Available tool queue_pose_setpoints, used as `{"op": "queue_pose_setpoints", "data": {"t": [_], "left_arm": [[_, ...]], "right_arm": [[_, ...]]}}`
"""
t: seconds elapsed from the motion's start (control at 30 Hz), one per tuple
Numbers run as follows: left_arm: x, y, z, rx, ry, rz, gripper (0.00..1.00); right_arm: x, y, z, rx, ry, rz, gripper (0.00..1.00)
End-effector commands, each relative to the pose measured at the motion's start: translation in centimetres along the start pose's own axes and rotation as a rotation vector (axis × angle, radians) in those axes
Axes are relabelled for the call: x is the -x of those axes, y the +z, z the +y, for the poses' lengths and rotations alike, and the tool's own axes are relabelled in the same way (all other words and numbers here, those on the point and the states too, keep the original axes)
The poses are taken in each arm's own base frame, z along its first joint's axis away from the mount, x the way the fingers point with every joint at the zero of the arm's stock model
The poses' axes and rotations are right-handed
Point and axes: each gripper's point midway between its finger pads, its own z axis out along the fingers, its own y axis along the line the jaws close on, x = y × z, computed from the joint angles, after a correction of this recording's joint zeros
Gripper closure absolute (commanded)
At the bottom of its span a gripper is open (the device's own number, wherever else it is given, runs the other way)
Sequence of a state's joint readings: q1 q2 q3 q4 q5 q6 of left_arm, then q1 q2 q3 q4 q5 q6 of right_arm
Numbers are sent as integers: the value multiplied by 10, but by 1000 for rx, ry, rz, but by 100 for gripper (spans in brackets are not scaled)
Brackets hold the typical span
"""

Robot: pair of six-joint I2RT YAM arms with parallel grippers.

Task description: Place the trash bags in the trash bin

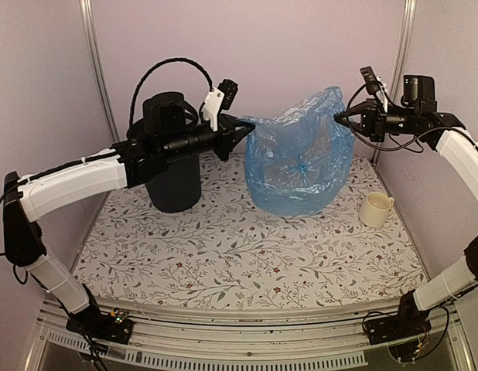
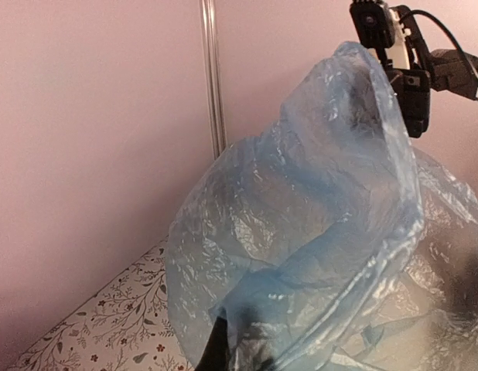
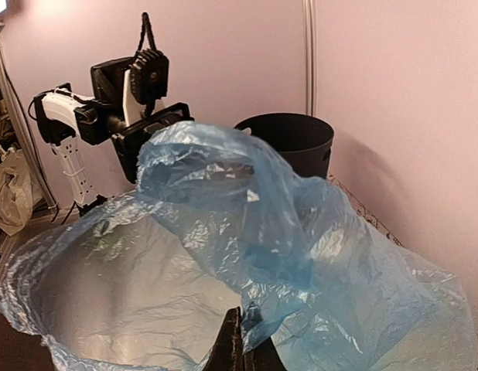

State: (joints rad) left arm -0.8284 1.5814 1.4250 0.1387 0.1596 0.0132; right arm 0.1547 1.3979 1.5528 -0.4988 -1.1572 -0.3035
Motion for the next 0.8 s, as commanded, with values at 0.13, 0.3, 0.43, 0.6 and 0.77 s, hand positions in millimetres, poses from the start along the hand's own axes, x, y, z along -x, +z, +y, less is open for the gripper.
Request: {"op": "queue_pose_setpoints", "data": {"t": [0.13,0.3,0.43,0.6,0.77], "left_arm": [[-36,15,-6,-56,-83,107,100],[-28,17,3,-37,-104,120,100],[-3,15,24,18,-66,135,100],[25,7,20,-41,-79,77,76],[31,1,19,-55,-125,48,38]], "right_arm": [[-56,15,-53,-136,233,110,98],[-24,7,-42,-129,164,64,98],[34,-19,-58,-294,-30,37,98],[44,-20,-73,-336,-56,25,98],[21,-9,-79,-285,58,18,98]]}}
